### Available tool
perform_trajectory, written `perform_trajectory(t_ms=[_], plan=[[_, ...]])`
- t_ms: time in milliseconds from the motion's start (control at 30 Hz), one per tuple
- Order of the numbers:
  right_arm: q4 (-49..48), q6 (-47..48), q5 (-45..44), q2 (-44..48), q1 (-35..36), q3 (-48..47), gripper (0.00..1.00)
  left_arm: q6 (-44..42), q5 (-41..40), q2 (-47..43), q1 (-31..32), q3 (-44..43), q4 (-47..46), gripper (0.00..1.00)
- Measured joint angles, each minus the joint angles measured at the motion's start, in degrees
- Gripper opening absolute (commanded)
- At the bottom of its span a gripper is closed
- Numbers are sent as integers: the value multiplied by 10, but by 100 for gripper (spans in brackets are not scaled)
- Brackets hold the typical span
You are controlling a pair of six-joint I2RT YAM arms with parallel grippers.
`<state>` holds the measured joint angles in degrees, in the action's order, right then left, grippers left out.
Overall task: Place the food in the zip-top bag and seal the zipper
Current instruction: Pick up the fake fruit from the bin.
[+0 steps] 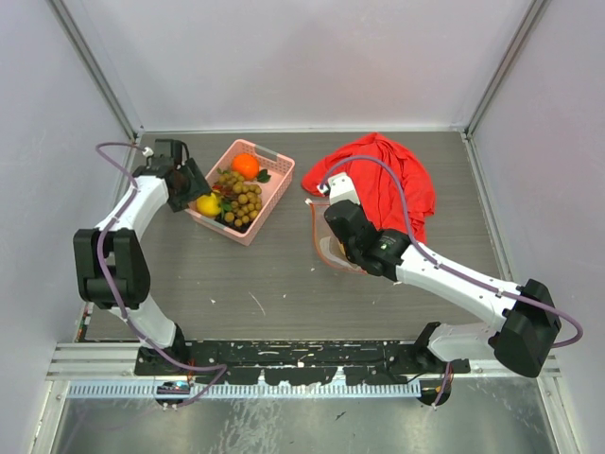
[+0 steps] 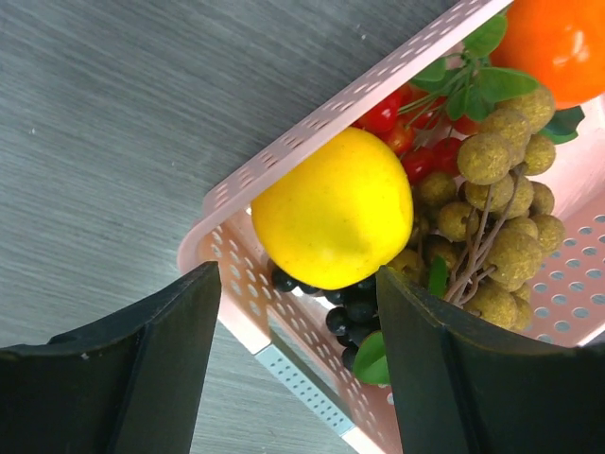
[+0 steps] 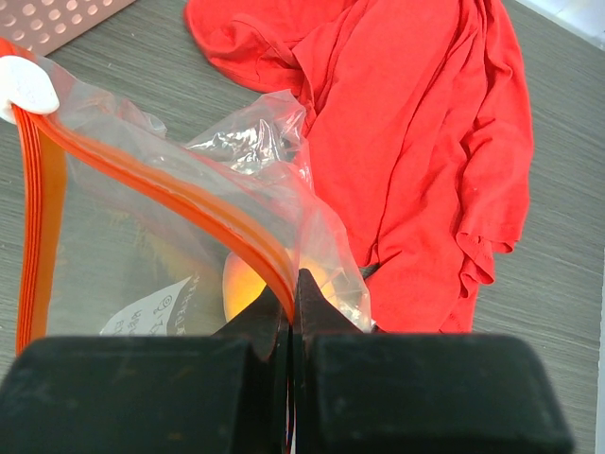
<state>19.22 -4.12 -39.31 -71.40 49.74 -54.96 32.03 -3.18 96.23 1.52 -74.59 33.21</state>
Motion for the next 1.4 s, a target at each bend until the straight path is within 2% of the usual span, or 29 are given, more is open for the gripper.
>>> perform_trajectory(t_ms=[533, 900, 967, 1400], plan=[[0, 8, 0, -15, 0, 0, 0, -4, 22, 80, 14, -58, 13, 83], [-4, 8, 0, -21, 0, 0, 1, -10, 26, 111, 24, -79, 16, 87], [-4, 8, 0, -21, 0, 0, 1, -10, 26, 116, 26, -82, 16, 91], [-4, 7, 5, -21, 0, 0, 1, -10, 18, 147, 31, -108, 13, 92]])
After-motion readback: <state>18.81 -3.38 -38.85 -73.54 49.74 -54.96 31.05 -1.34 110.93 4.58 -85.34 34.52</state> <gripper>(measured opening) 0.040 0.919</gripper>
